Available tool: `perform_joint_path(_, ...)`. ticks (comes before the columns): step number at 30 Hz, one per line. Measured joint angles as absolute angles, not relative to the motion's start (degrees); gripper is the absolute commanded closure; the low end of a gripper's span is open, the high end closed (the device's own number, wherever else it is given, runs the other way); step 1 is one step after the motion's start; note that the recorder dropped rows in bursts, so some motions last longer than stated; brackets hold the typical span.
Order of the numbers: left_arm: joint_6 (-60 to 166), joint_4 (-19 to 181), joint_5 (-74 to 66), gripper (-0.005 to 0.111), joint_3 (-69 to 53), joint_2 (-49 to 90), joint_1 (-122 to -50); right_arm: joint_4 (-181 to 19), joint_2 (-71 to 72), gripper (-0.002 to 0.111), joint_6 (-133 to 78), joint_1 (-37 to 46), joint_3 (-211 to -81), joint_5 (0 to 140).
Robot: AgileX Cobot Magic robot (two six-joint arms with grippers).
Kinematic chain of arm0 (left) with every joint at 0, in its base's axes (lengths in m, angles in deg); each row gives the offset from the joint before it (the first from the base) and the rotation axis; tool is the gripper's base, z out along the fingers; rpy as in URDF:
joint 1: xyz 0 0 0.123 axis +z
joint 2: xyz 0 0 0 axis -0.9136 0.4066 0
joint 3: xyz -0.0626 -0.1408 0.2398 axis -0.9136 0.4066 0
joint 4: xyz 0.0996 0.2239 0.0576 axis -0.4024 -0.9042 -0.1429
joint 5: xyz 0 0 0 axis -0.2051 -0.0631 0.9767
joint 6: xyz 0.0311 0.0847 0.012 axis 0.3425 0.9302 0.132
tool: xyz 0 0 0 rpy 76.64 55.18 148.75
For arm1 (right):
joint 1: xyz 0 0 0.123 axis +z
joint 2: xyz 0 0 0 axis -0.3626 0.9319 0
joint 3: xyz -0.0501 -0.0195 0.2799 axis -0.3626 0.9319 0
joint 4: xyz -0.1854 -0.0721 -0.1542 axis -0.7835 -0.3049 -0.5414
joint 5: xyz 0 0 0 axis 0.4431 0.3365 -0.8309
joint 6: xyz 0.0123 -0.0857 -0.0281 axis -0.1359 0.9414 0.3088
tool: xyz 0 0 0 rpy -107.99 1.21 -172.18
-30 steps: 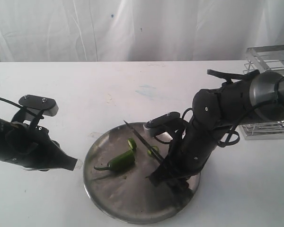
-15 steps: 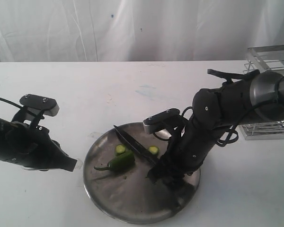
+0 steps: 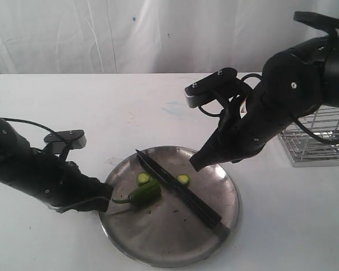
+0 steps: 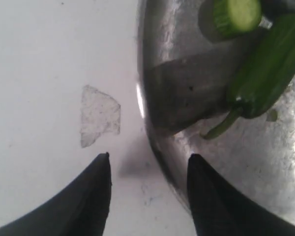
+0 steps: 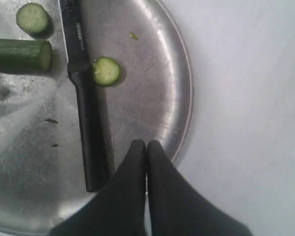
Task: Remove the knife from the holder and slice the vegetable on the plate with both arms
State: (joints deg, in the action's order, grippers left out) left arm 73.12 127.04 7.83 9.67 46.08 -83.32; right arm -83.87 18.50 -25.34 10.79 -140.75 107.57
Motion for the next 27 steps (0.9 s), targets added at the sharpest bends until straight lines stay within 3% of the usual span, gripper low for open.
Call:
perform_joint_path(8, 73.1, 130.3, 9.3, 0.059, 6.9, 49.4, -83.3, -84.2, 18.5, 0.108, -25.7, 10.8, -140.8, 108.3)
perform_joint_path(15, 73.0, 131.4, 8.8, 0.107, 6.0, 50.5, -83.3, -84.2, 18.5, 0.108, -25.7, 10.8, -140.8, 108.3)
perform_joint_path(27, 72.3, 132.9, 6.1, 0.107, 5.9, 50.6, -83.3, -84.1, 18.5, 0.108, -25.7, 10.8, -140.8, 107.9)
